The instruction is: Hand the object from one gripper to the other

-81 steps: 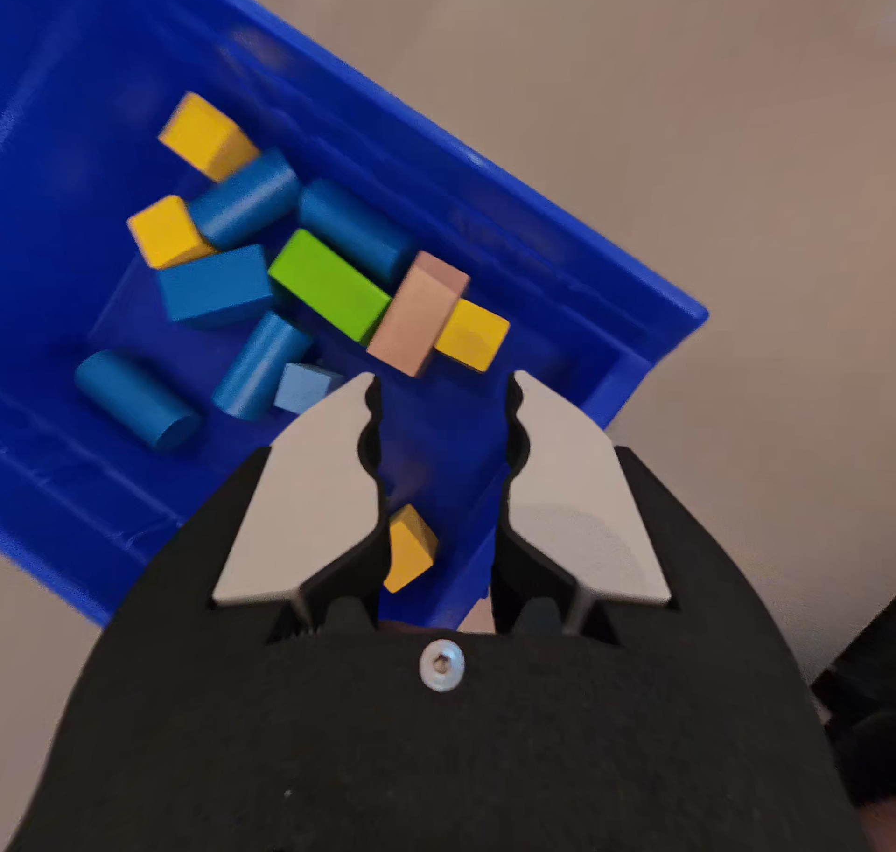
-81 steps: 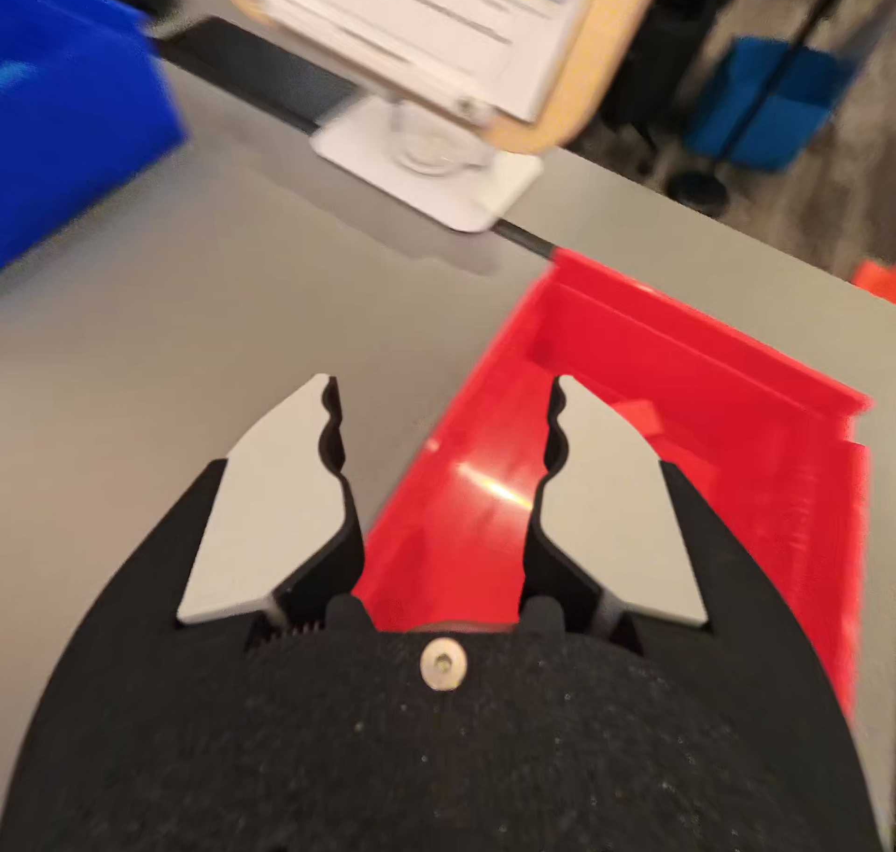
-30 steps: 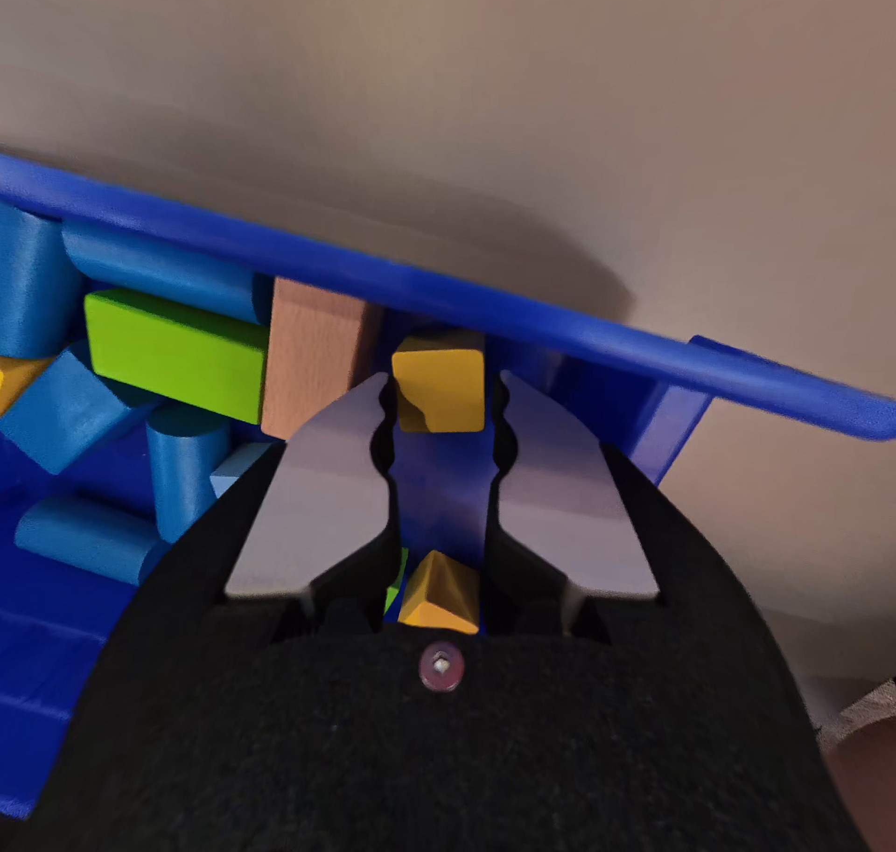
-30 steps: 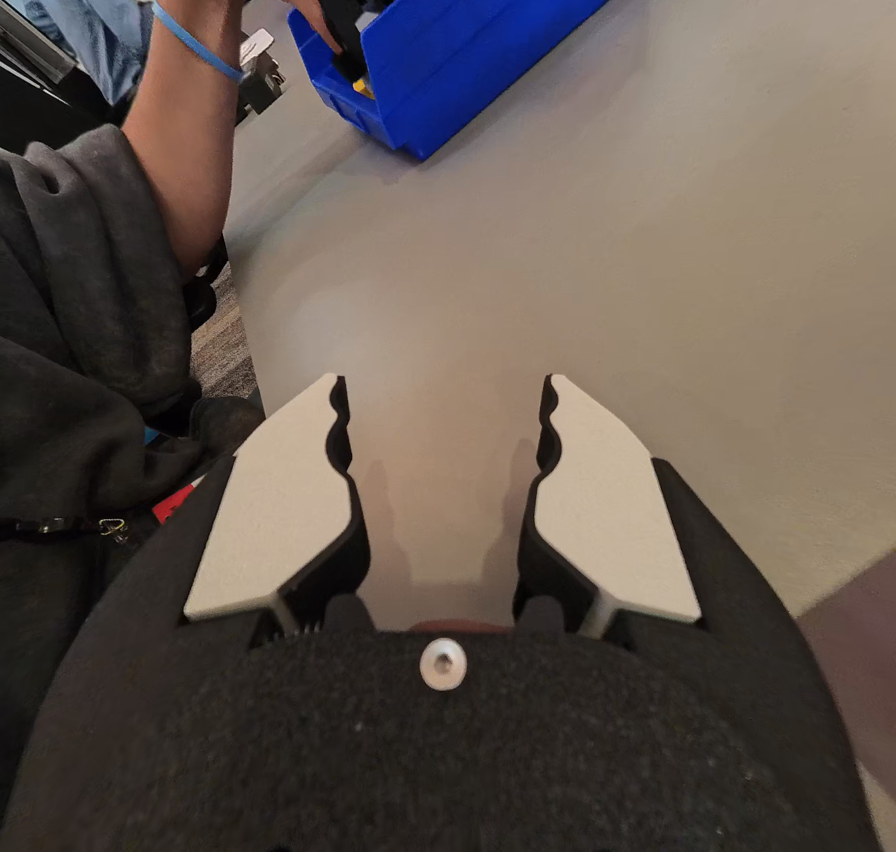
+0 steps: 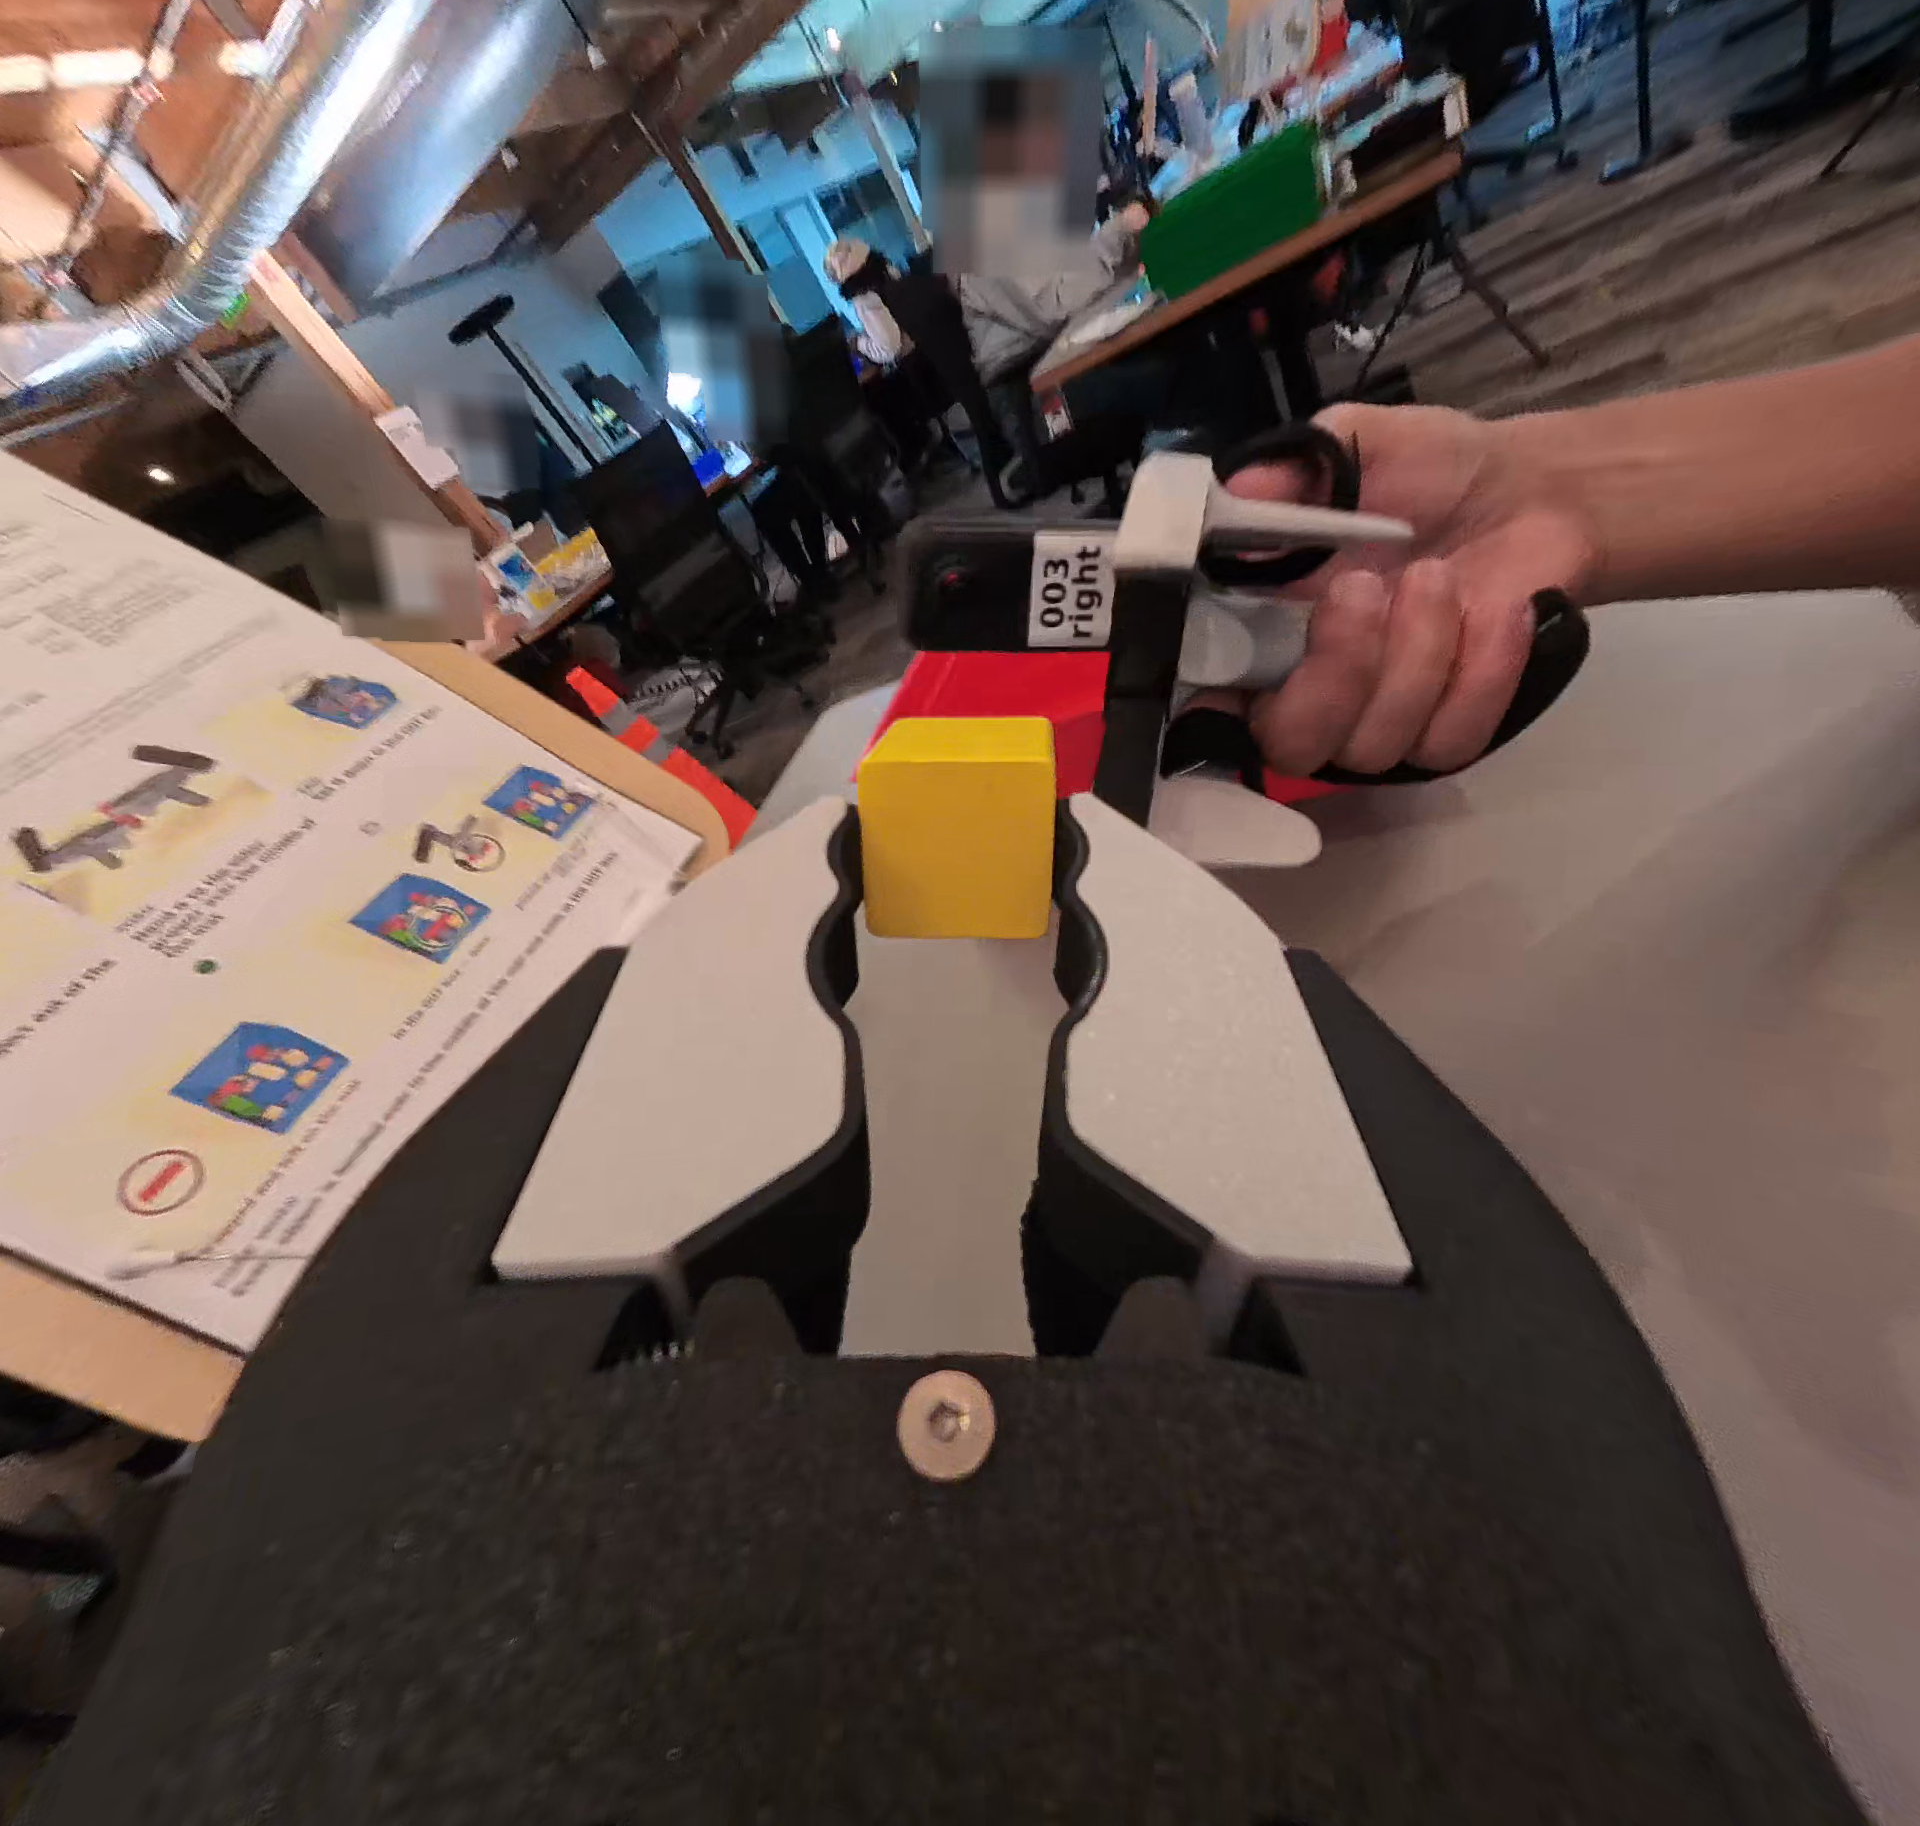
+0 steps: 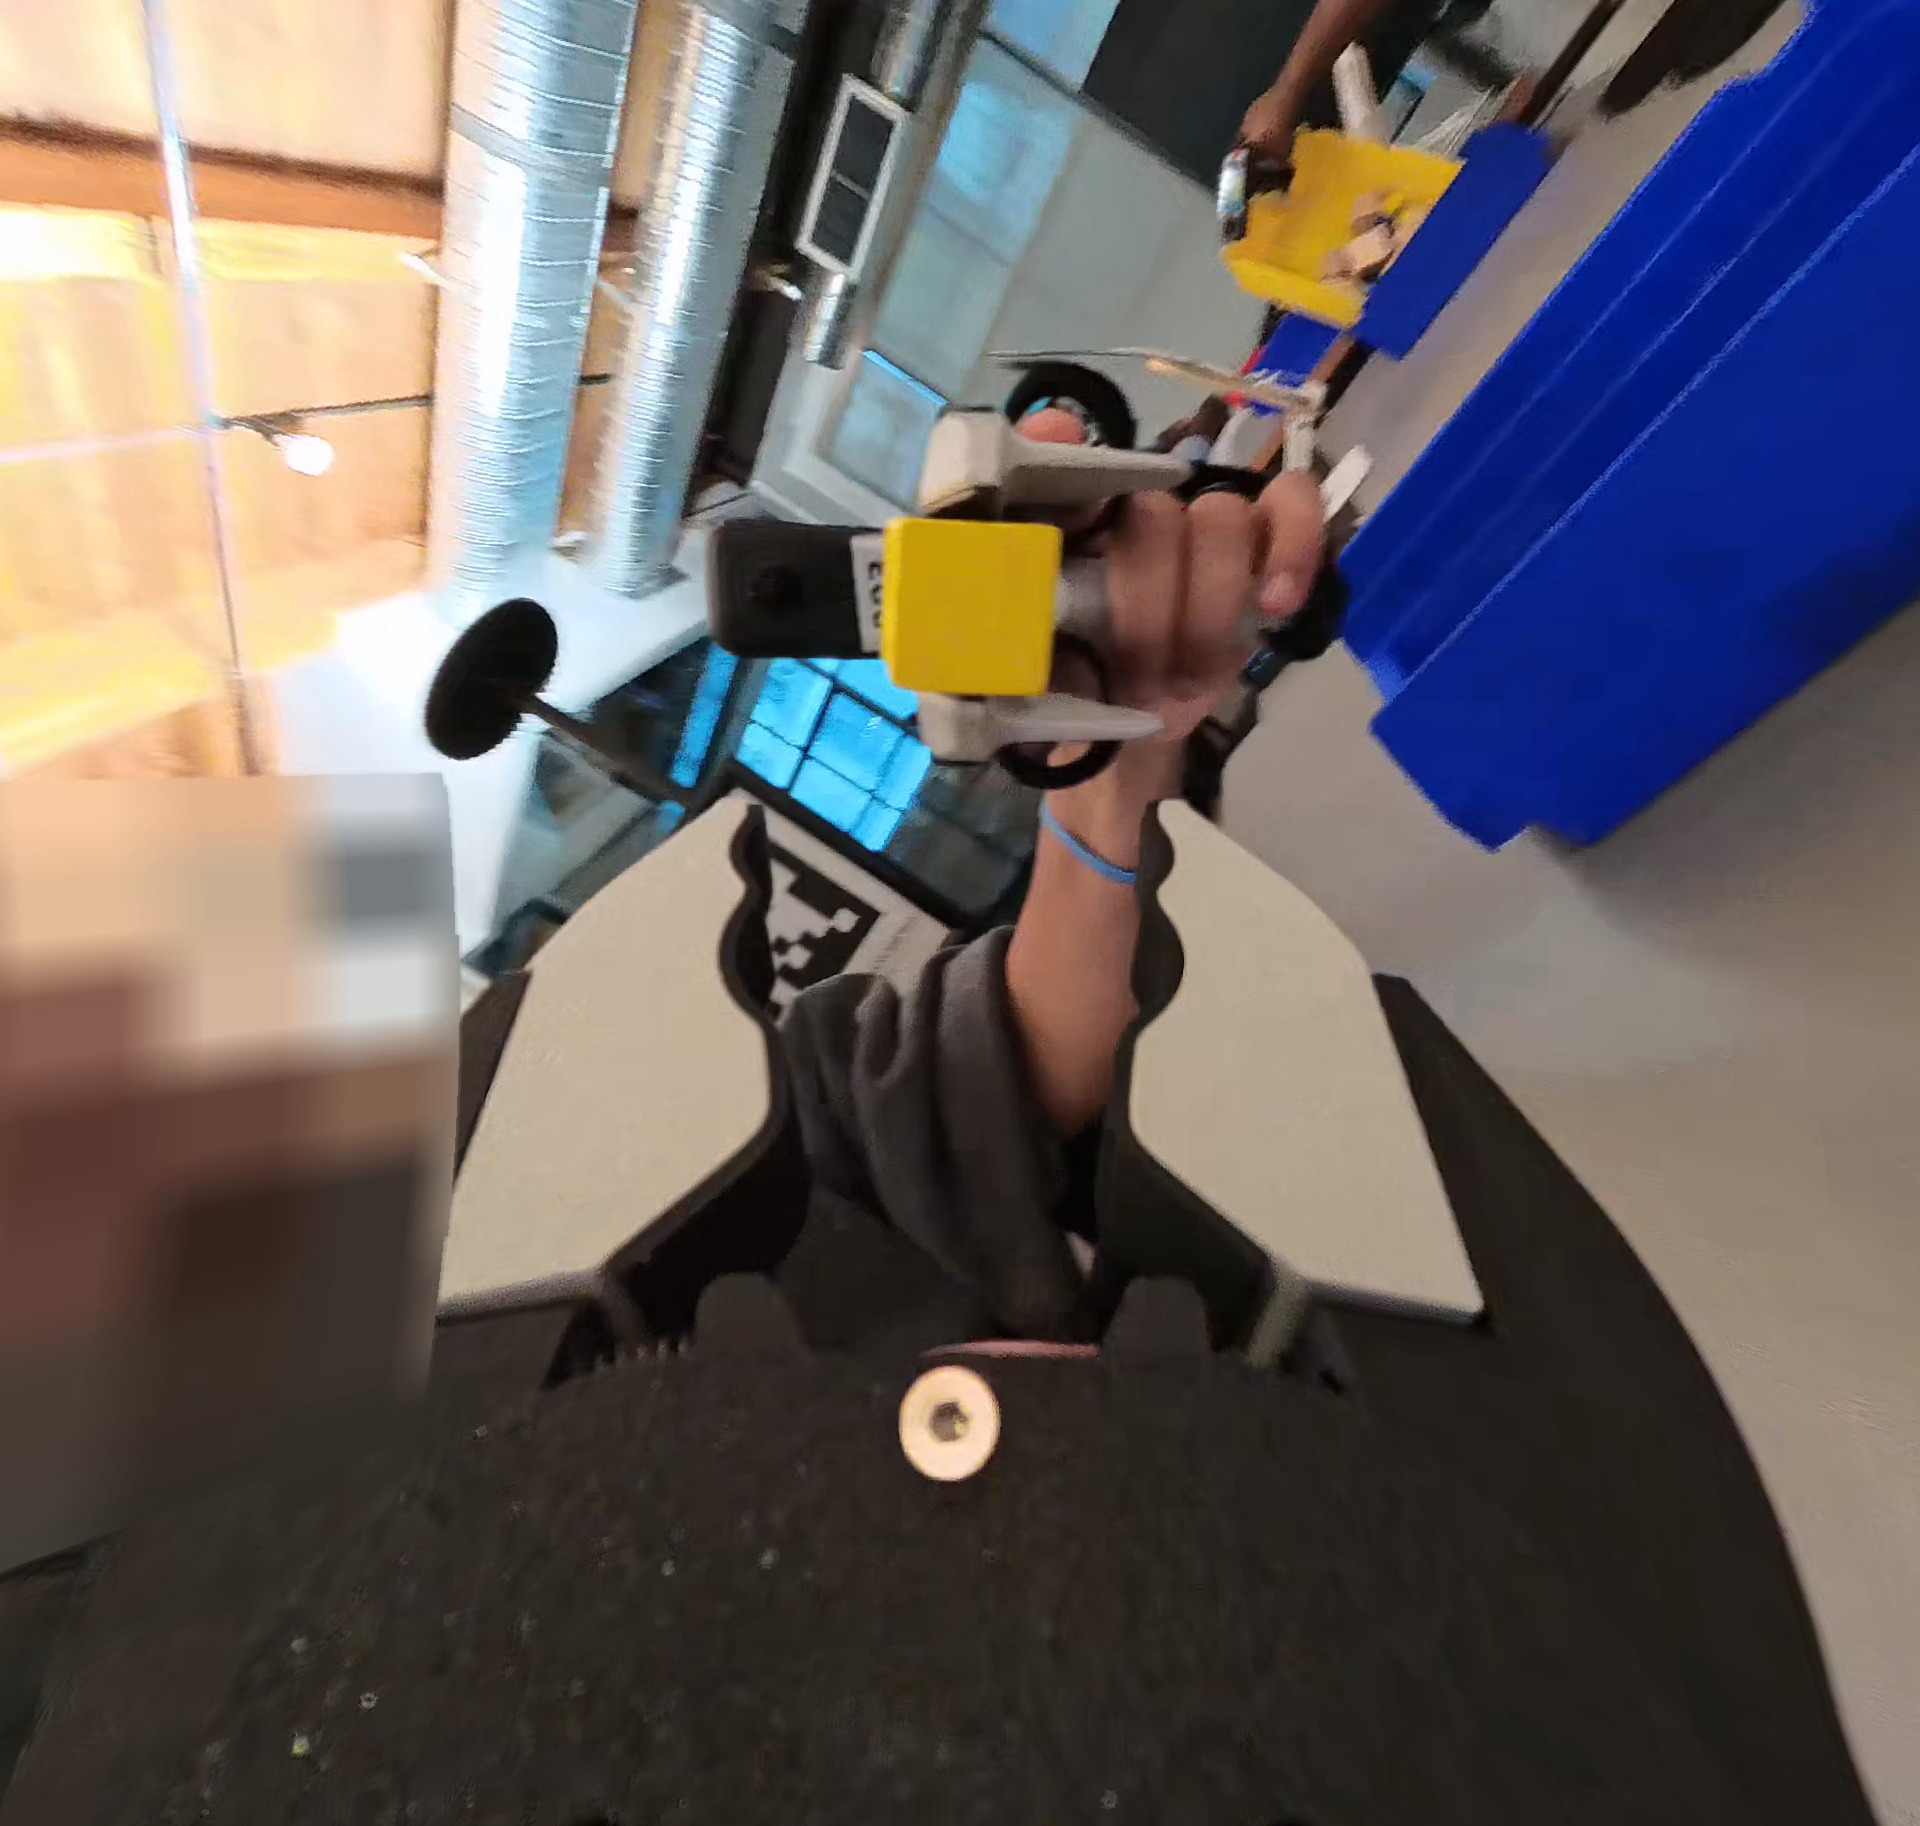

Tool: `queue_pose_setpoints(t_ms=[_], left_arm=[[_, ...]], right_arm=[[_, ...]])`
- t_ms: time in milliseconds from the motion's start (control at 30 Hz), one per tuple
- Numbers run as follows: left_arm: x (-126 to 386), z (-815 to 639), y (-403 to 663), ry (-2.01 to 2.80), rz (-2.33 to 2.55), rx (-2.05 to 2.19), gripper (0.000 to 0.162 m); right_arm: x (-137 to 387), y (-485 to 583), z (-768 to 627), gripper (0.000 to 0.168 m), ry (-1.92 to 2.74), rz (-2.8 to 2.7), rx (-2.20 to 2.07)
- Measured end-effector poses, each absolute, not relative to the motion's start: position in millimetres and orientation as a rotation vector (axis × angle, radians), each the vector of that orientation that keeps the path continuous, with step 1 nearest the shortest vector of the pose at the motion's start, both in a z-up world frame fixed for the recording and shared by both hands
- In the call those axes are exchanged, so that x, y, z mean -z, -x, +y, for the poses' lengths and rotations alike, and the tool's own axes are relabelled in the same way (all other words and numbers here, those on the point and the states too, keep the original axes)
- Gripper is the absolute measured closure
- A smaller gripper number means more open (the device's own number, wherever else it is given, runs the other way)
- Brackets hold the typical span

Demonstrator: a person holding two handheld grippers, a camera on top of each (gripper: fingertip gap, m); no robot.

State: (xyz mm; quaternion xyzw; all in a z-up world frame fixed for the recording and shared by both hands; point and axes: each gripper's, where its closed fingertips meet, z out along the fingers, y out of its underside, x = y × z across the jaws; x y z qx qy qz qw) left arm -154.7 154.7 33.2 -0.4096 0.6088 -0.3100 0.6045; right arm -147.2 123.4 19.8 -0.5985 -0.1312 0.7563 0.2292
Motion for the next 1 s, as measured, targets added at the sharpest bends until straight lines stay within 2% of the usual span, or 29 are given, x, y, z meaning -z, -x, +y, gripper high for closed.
queue_pose_setpoints(t_ms=[300,367,667,800,867,933,1000], left_arm=[[-6.2,138.5,118.4,0.949,1.469,0.840,0.128],[-2.5,138.2,114.0,0.960,1.481,0.833,0.128],[-8.9,131.8,121.7,1.041,1.421,0.928,0.128],[-7.0,137.8,150.6,1.188,1.312,0.958,0.112],[-3.4,148.2,172.4,1.283,1.249,0.901,0.111],[-1.9,156.1,195.6,1.368,1.173,0.896,0.111],[2.5,163.6,218.9,1.437,1.106,0.864,0.110]], right_arm=[[-13.1,141.8,132.0,0.105,1.561,-0.255,-2.225],[-9.2,141.3,127.1,0.134,1.580,-0.309,-2.231],[-11.0,136.5,128.6,0.134,1.616,-0.305,-2.171],[-23.9,122.6,125.8,0.134,1.666,-0.367,-2.017],[-40.3,102.8,124.0,0.134,1.670,-0.400,-1.900],[-50.7,71.1,128.1,0.134,1.718,-0.406,-1.685],[-42.5,20.8,143.4,0.134,1.846,-0.370,-1.291]])
